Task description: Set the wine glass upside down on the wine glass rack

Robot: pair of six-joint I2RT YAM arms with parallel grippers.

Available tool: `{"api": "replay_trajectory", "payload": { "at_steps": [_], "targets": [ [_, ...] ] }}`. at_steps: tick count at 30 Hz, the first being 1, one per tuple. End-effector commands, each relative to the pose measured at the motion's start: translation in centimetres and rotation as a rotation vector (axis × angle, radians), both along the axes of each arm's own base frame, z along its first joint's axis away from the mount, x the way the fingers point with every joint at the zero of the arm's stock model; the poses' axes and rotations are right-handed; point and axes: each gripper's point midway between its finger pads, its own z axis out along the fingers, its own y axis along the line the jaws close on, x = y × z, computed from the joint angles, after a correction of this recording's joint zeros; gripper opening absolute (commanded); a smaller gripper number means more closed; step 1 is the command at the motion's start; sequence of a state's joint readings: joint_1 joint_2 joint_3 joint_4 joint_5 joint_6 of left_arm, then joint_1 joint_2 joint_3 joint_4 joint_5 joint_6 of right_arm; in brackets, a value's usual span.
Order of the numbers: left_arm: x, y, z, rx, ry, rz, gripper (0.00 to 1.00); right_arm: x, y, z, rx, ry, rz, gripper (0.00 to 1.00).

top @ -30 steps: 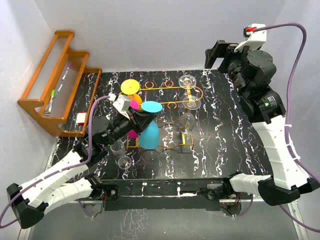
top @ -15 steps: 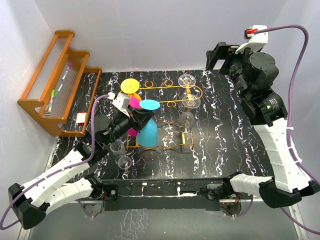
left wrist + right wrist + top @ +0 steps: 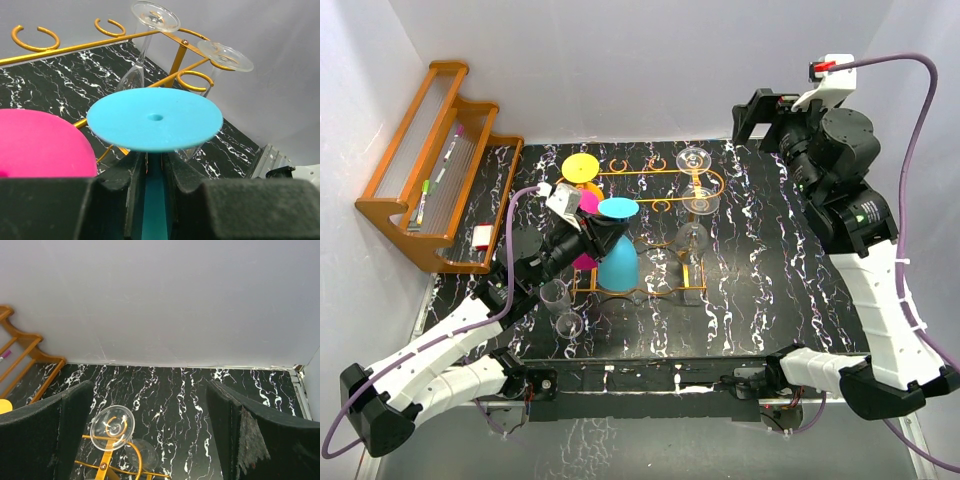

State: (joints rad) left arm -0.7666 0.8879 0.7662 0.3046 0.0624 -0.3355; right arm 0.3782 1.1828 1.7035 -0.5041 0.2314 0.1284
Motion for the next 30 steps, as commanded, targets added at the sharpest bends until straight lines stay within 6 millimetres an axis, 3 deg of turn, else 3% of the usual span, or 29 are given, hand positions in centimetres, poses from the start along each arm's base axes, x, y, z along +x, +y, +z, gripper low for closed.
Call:
{"api": "replay_trajectory", "payload": {
  "at_steps": [1,5,9,17,30],
  "targets": [
    [0.3,0.3,-0.2,-0.016,0.006,0.019,0.19,-1.3,-0.5,2.1,0.006,-0.073,0.008,0.98],
    [0.4,0.5,-0.3,-0.018,0.020,0.022,0.33,-1.4,-0.5,1.9,0.000,-0.072,0.009,0.98],
    [0.3,0.6,-0.1,-0.017,0.025,0.022,0.37,-1.5,-0.5,1.7,0.000,-0.068,0.013,0.98],
    [0.5,1.1,0.5,-0.021,0.036,0.038,0.39,-1.6,-0.3,1.3,0.009,-0.061,0.024,0.98],
    [0.2,1.4,3.0,-0.007,0.037,0.030,0.39,-2.0,-0.4,1.3,0.012,-0.063,0.025,0.98]
  ]
}}
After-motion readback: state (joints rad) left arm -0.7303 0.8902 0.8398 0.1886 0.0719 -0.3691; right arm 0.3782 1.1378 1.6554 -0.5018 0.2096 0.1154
